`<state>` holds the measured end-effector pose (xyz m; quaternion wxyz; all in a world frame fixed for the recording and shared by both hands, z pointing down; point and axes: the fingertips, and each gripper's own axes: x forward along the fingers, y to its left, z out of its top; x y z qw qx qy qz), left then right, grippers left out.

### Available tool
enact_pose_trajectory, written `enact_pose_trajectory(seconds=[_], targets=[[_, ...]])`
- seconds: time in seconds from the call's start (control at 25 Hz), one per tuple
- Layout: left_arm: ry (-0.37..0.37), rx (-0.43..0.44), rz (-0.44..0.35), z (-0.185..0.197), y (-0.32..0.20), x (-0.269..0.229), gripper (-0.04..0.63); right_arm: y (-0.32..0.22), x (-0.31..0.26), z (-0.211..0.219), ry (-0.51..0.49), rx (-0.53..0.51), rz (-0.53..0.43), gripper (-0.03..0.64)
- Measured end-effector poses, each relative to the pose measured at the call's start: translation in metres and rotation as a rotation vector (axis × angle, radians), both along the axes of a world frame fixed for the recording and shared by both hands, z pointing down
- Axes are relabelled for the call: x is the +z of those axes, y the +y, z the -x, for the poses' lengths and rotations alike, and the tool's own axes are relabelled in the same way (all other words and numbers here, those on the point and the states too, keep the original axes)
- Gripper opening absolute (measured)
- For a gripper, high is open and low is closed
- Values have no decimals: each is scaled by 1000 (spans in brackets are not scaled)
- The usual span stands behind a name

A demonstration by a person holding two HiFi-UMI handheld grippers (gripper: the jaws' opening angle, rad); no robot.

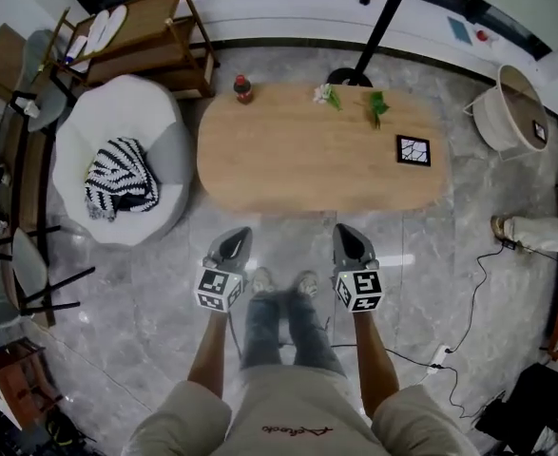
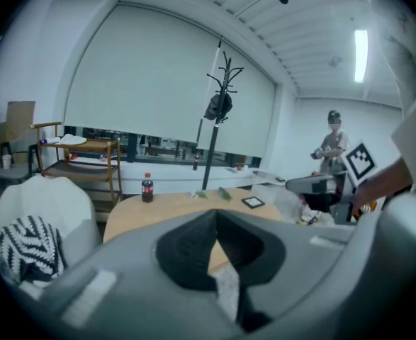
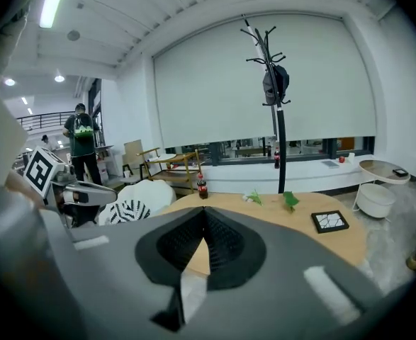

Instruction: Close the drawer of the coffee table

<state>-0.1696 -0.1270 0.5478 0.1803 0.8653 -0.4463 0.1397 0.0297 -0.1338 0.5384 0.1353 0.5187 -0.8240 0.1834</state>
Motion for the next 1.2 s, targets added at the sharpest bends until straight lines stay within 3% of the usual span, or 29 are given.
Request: enact_pose_trajectory(seconds=[0.56, 1.2], targets=[[30, -14, -147, -5, -10, -170, 0, 8, -155, -34, 7, 8, -130, 5], [7, -68, -285, 23, -25, -270, 0, 1, -232, -42, -3, 16, -218, 5]])
